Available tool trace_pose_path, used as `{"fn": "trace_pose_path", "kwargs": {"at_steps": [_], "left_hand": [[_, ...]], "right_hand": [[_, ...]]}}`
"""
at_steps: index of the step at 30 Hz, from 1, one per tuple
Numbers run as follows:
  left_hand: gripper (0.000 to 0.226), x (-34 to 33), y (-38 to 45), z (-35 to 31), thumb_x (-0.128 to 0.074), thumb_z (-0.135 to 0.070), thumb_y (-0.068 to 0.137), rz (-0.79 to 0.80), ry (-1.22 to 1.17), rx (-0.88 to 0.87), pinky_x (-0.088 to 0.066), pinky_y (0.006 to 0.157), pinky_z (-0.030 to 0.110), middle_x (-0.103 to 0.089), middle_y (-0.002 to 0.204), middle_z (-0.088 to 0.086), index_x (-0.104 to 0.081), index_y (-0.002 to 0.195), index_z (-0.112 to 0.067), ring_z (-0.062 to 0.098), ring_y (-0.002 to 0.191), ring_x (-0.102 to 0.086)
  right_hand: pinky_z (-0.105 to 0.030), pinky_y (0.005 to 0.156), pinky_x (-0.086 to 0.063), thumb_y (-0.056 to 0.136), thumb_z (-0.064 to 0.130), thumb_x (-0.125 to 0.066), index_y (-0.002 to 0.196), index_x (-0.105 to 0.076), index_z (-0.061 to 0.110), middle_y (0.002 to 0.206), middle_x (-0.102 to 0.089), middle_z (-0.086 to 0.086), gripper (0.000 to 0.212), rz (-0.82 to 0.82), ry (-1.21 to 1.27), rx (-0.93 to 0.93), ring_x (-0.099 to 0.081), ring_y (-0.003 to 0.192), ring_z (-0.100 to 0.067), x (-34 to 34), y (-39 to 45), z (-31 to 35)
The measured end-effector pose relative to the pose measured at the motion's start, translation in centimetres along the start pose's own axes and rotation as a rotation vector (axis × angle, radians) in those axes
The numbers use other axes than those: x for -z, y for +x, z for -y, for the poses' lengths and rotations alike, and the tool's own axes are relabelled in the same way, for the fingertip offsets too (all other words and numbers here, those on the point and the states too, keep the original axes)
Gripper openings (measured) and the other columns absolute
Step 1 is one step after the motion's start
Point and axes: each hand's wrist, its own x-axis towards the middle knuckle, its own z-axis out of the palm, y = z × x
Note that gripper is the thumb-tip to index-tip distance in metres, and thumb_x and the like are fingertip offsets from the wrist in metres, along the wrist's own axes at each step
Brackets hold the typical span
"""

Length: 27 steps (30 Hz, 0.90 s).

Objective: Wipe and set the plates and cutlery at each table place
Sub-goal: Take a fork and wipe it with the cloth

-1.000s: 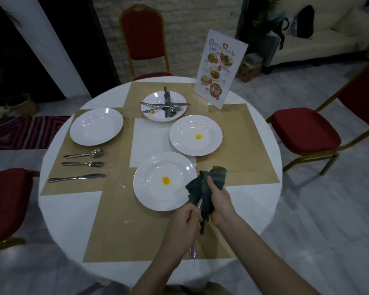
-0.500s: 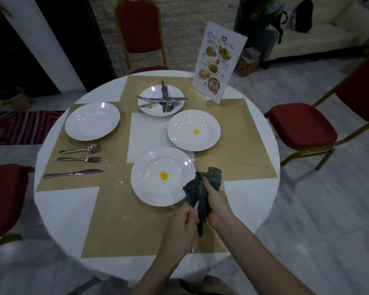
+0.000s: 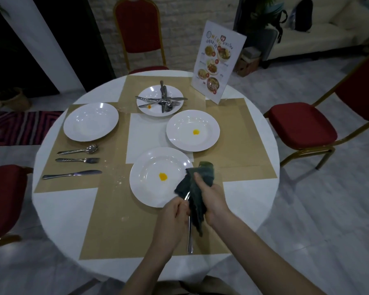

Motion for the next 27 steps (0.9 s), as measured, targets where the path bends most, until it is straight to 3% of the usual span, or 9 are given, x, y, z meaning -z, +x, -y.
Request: {"fn": "trace_pose_path", "kwargs": {"at_steps": [3, 7, 9, 12, 16, 23, 25, 27], "left_hand": [[0.032, 0.0, 0.9, 0.2, -0.043, -0.016, 0.099, -0.041, 0.001, 0.009, -0.033, 0.053, 0.035, -0.044, 0.059, 0.003, -0.042, 0.067, -0.013, 0.015, 0.055, -0.039], [0.03, -1.0, 0.3, 0.3, -0.043, -0.021, 0.1, 0.063, 0.023, 0.023, -0.03, 0.051, 0.028, -0.042, 0.058, -0.002, -0.045, 0.071, -0.013, 0.01, 0.052, -0.036], [0.029, -1.3, 0.1, 0.4, -0.042, -0.022, 0.101, 0.089, 0.006, 0.053, -0.031, 0.051, 0.024, -0.044, 0.059, -0.002, -0.048, 0.074, -0.012, 0.008, 0.052, -0.037], [0.028, -1.7, -0.4, 0.7, -0.042, -0.02, 0.1, 0.109, -0.017, 0.085, -0.032, 0.052, 0.024, -0.044, 0.058, -0.004, -0.049, 0.074, -0.012, 0.006, 0.051, -0.038], [0.03, -2.5, -1.6, 1.9, -0.041, -0.016, 0.1, 0.113, -0.032, 0.139, -0.032, 0.051, 0.024, -0.043, 0.049, -0.008, -0.05, 0.072, -0.014, 0.007, 0.047, -0.037], [0.026, -5.5, -0.6, 5.7, -0.04, -0.013, 0.099, 0.121, -0.063, 0.359, -0.036, 0.05, 0.022, -0.057, 0.065, -0.002, -0.058, 0.082, -0.006, 0.011, 0.055, -0.046], [0.026, -6.3, 0.1, 6.5, -0.043, -0.01, 0.098, 0.079, -0.025, 0.369, -0.037, 0.052, 0.024, -0.057, 0.067, -0.003, -0.061, 0.083, -0.002, 0.012, 0.058, -0.046], [0.029, -6.9, 0.6, 6.9, -0.045, -0.008, 0.095, 0.062, 0.023, 0.357, -0.036, 0.055, 0.028, -0.051, 0.062, -0.003, -0.06, 0.071, -0.009, 0.013, 0.057, -0.044]], "right_hand": [[-0.036, 0.072, -0.06, 0.09, 0.028, -0.068, 0.104, -0.069, 0.003, 0.092, -0.075, -0.013, 0.028, 0.059, -0.042, 0.012, -0.073, 0.087, -0.027, -0.3, -1.2, -2.0], [-0.043, 0.08, -0.059, 0.089, 0.027, -0.07, 0.096, -0.068, 0.003, 0.095, -0.073, -0.017, 0.025, -0.064, 0.065, -0.059, -0.07, 0.089, -0.032, 0.7, 0.9, -1.4], [-0.041, 0.077, -0.058, 0.089, 0.025, -0.07, 0.093, -0.067, 0.002, 0.094, -0.071, -0.017, 0.023, -0.117, 0.102, -0.086, -0.069, 0.088, -0.033, 1.2, 1.8, -1.0], [-0.036, 0.07, -0.056, 0.091, 0.024, -0.067, 0.097, -0.066, 0.002, 0.093, -0.071, -0.016, 0.023, -0.232, 0.034, -0.023, -0.068, 0.085, -0.03, 2.7, 2.9, -1.2], [-0.047, 0.082, -0.057, 0.091, 0.027, -0.067, 0.091, -0.065, 0.007, 0.097, -0.07, -0.016, 0.02, -0.347, 0.01, 0.043, -0.067, 0.089, -0.032, 6.3, 3.7, -0.8], [-0.031, 0.058, -0.051, 0.096, 0.025, -0.059, 0.095, -0.063, 0.007, 0.088, -0.066, -0.007, 0.019, -0.431, 0.105, 0.118, -0.064, 0.076, -0.022, 11.4, 2.2, -1.0], [-0.036, 0.065, -0.055, 0.096, 0.026, -0.059, 0.101, -0.064, 0.004, 0.094, -0.068, -0.012, 0.023, -0.441, 0.097, 0.103, -0.066, 0.082, -0.027, 12.2, 1.9, -1.7], [-0.046, 0.075, -0.058, 0.095, 0.026, -0.06, 0.104, -0.065, 0.003, 0.098, -0.07, -0.018, 0.026, -0.457, 0.108, 0.095, -0.068, 0.088, -0.037, 13.0, 1.7, -2.3]]}}
